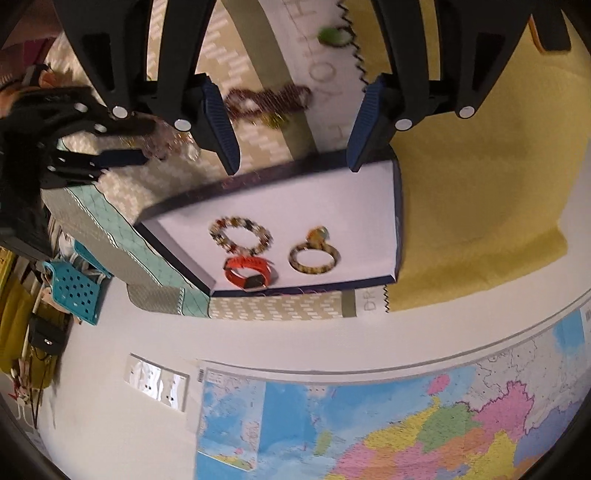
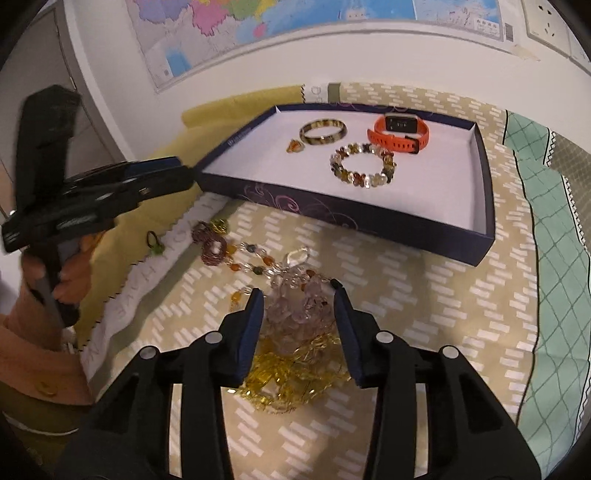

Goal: Organize jewelry
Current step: 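Reach the right tool into the pile and grasp the clear beaded necklace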

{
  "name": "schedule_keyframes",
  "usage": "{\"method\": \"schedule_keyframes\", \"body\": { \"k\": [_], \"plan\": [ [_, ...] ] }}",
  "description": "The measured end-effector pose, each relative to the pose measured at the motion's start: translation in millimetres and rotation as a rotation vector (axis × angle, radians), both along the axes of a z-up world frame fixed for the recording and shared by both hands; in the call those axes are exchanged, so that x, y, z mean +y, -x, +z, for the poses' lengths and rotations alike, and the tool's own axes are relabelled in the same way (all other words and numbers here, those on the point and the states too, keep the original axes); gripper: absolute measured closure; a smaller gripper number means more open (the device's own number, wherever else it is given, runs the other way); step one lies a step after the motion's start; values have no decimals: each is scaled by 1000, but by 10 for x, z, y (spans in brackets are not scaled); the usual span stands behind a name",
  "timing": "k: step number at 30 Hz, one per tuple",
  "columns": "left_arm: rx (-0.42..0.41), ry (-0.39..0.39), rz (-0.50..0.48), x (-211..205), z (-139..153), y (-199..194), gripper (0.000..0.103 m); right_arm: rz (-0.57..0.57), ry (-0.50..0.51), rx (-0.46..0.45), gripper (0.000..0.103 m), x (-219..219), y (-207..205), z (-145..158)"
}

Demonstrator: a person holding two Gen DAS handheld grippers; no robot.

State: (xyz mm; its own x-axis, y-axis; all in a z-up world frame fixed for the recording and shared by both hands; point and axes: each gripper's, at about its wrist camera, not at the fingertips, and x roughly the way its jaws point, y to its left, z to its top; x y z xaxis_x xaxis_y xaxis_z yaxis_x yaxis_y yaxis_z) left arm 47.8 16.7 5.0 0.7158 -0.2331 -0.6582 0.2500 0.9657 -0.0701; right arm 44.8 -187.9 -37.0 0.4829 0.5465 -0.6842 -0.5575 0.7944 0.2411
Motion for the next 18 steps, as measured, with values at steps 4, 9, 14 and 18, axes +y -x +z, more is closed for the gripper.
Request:
{"method": "schedule_keyframes", "body": {
  "k": [4,9,14,18],
  "plan": [
    [7,11,-4,-19,-25,99,43,-3,-4,-11,87,14,12,9],
    [5,11,-12,-40,-45,196,43,-12,-119,17,93,-171,49,119],
    [3,21,-36,-61,-43,248,43,-37,-282,6,93,-461,111,387],
    [0,23,-64,-116,-50,292,43,-45,-352,-22,93,-593,159,582]
  ]
}}
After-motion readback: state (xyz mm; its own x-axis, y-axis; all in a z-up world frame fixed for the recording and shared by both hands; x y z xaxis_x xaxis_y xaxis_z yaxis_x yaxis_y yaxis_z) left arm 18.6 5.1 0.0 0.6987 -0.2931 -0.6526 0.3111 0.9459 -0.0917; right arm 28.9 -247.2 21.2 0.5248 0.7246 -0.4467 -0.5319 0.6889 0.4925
